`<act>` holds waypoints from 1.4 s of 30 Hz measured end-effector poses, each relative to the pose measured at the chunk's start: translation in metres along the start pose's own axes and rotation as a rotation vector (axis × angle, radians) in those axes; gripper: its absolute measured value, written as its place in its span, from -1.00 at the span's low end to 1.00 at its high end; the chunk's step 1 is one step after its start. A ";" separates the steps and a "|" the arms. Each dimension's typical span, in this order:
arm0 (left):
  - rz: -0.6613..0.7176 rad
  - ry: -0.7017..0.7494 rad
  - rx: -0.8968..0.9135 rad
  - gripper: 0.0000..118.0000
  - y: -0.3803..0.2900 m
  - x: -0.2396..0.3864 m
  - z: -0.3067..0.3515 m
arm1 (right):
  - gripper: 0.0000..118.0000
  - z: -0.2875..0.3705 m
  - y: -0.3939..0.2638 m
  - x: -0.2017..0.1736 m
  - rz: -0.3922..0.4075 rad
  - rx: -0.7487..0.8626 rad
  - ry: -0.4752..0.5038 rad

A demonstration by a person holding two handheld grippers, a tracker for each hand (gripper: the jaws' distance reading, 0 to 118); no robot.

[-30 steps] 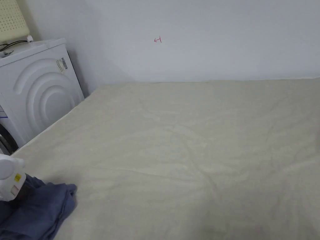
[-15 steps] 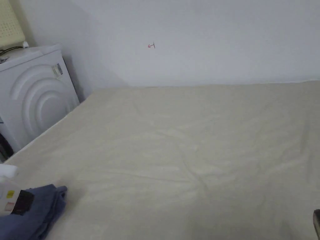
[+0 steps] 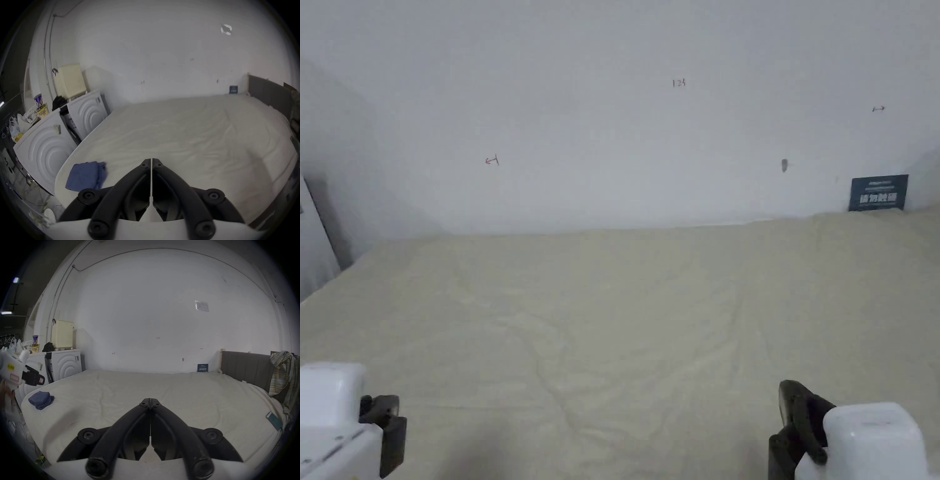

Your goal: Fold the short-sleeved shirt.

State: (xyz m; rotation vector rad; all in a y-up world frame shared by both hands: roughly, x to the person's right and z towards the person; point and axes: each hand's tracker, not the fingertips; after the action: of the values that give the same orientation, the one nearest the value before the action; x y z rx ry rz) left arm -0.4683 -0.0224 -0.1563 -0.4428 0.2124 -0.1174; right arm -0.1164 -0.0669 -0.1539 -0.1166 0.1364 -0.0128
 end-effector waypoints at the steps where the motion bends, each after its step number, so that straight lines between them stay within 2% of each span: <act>1: 0.007 -0.028 0.032 -0.98 -0.001 0.017 0.009 | -1.00 0.005 0.005 0.009 -0.008 0.008 -0.002; 3: 0.002 -0.039 0.095 -0.98 -0.003 0.053 0.026 | -1.00 0.013 0.013 0.024 -0.030 0.030 -0.008; 6: -0.014 0.047 0.192 -0.98 -0.008 0.110 0.049 | -1.00 0.026 0.022 0.044 -0.018 0.057 -0.030; 8: 0.041 0.001 0.262 -0.98 -0.009 0.139 0.066 | -1.00 0.035 0.027 0.057 0.009 0.077 -0.049; 10: 0.060 0.000 0.281 -0.98 -0.008 0.166 0.079 | -1.00 0.041 0.031 0.069 0.001 0.099 -0.069; 14: 0.119 -0.006 0.312 -0.98 -0.007 0.193 0.096 | -1.00 0.051 0.036 0.090 -0.051 0.118 -0.084; 21: 0.083 0.037 0.389 -0.97 0.002 0.208 0.108 | -1.00 0.057 0.035 0.103 -0.053 0.117 -0.091; 22: 0.079 0.034 0.391 -0.91 0.004 0.209 0.110 | -0.93 0.057 0.035 0.103 -0.059 0.116 -0.098; 23: 0.076 0.030 0.388 -0.59 0.006 0.208 0.111 | -0.58 0.058 0.034 0.104 -0.066 0.121 -0.097; 26: 0.061 0.006 0.364 0.76 0.009 0.210 0.109 | 0.76 0.055 0.037 0.108 -0.085 0.094 -0.075; 27: 0.060 0.010 0.353 0.92 0.009 0.210 0.109 | 0.79 0.053 0.039 0.109 -0.099 0.072 -0.061; 30: 0.069 0.010 0.359 0.94 0.006 0.209 0.112 | 0.78 0.057 0.041 0.110 -0.120 0.102 -0.058; 32: 0.073 0.000 0.352 0.94 0.009 0.206 0.114 | 0.78 0.054 0.047 0.108 -0.100 0.071 -0.062; 35: 0.089 -0.019 0.351 0.97 0.012 0.202 0.117 | 0.78 0.054 0.052 0.103 -0.087 0.017 -0.150; 39: 0.095 -0.013 0.366 0.97 0.014 0.198 0.121 | 0.78 0.055 0.057 0.103 -0.109 -0.013 -0.114; 42: 0.083 0.001 0.354 0.97 0.014 0.197 0.121 | 0.78 0.058 0.054 0.100 -0.078 -0.006 -0.086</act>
State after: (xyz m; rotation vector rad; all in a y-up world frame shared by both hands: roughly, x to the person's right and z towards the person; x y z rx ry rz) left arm -0.2487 0.0092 -0.0909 -0.0814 0.2059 -0.0719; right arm -0.0090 -0.0082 -0.1171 -0.1285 0.0454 -0.0852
